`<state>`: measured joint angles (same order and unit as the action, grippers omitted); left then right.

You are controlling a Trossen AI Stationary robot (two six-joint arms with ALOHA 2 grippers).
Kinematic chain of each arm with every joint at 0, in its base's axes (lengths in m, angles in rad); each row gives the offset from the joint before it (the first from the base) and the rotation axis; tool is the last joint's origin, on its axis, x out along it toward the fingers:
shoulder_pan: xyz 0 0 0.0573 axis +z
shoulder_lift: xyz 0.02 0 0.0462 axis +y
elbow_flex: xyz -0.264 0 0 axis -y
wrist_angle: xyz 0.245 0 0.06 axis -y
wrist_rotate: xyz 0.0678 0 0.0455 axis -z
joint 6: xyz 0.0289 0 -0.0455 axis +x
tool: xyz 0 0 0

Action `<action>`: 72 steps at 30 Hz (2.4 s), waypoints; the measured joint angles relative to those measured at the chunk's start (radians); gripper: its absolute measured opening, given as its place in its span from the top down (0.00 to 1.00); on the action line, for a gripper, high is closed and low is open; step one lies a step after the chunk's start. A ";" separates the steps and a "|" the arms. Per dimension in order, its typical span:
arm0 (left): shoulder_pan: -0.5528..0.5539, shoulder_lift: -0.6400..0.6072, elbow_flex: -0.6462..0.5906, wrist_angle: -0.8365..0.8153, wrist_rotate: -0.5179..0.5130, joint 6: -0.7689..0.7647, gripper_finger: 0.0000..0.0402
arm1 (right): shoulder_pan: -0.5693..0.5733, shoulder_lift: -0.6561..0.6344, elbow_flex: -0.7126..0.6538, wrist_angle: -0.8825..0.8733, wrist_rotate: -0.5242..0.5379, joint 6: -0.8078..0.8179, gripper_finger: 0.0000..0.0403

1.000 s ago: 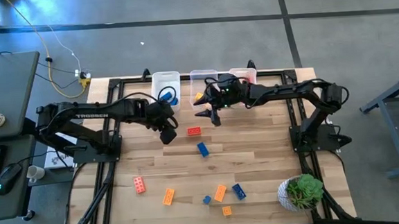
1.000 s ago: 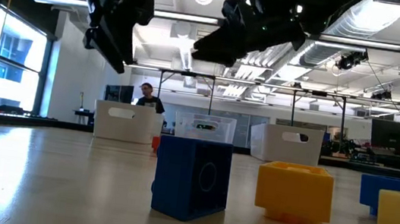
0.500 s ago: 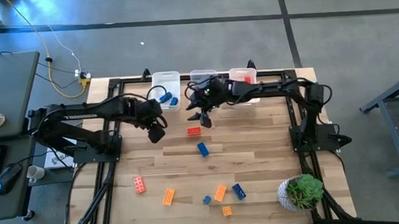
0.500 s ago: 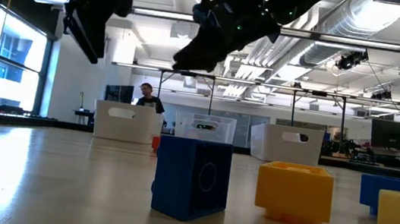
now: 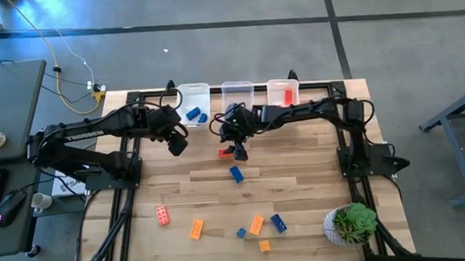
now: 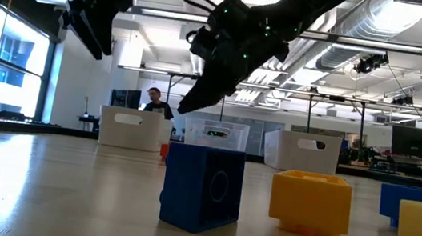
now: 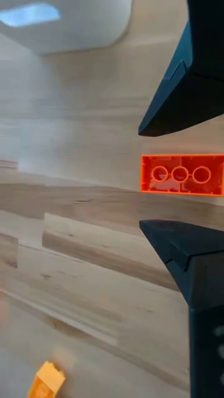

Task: Sort & place blocks by color
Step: Put the orange game piece into the right white bin

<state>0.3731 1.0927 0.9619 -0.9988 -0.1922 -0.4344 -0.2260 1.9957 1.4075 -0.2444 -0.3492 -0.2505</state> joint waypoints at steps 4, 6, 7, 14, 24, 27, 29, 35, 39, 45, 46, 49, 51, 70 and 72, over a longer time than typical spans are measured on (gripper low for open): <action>0.035 0.000 0.000 0.001 0.001 0.008 0.50 | 0.000 0.029 0.000 0.000 0.007 0.005 0.46; 0.051 0.000 0.000 0.001 0.001 0.008 0.50 | 0.000 0.047 0.000 -0.001 0.021 -0.001 0.46; 0.059 0.000 0.000 0.001 0.001 0.008 0.50 | 0.000 0.057 0.000 -0.003 0.035 -0.001 0.46; 0.098 0.001 0.000 0.001 0.001 0.011 0.50 | 0.003 0.104 0.000 -0.028 0.052 -0.021 0.46; 0.100 0.001 0.000 0.008 0.002 0.045 0.50 | 0.013 0.119 0.000 -0.033 0.107 -0.021 0.46; 0.100 0.001 0.000 0.017 0.002 0.045 0.50 | 0.013 0.144 0.000 -0.034 0.110 -0.014 0.46; 0.100 0.001 0.000 0.019 0.002 0.045 0.50 | 0.017 0.149 0.001 -0.032 0.107 0.011 0.46; 0.100 0.001 0.000 0.020 0.002 0.061 0.50 | 0.035 0.149 0.002 -0.035 0.148 0.025 0.64; 0.100 0.002 0.000 0.021 0.002 0.063 0.50 | 0.035 0.148 0.003 -0.043 0.140 0.067 0.73; 0.100 0.002 0.000 0.021 0.002 0.063 0.50 | 0.036 0.116 -0.003 -0.077 0.130 0.071 0.73; 0.100 0.002 0.000 0.021 0.002 0.063 0.50 | 0.033 0.109 -0.003 -0.088 0.132 0.071 0.73; 0.100 0.002 0.000 0.021 0.003 0.074 0.50 | 0.019 0.083 -0.003 -0.118 0.129 0.102 0.73; 0.100 0.002 0.000 0.024 0.004 0.079 0.50 | 0.009 0.065 -0.003 -0.134 0.132 0.121 0.73; 0.100 0.002 0.000 0.032 0.008 0.079 0.50 | -0.076 -0.182 -0.001 -0.301 0.327 0.116 0.73; 0.100 0.002 0.000 0.032 0.009 0.079 0.50 | -0.107 -0.200 -0.001 -0.340 0.375 0.112 0.73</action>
<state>0.4735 1.0946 0.9619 -0.9666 -0.1836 -0.3553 -0.3335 1.7960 1.4067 -0.5844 0.0256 -0.1388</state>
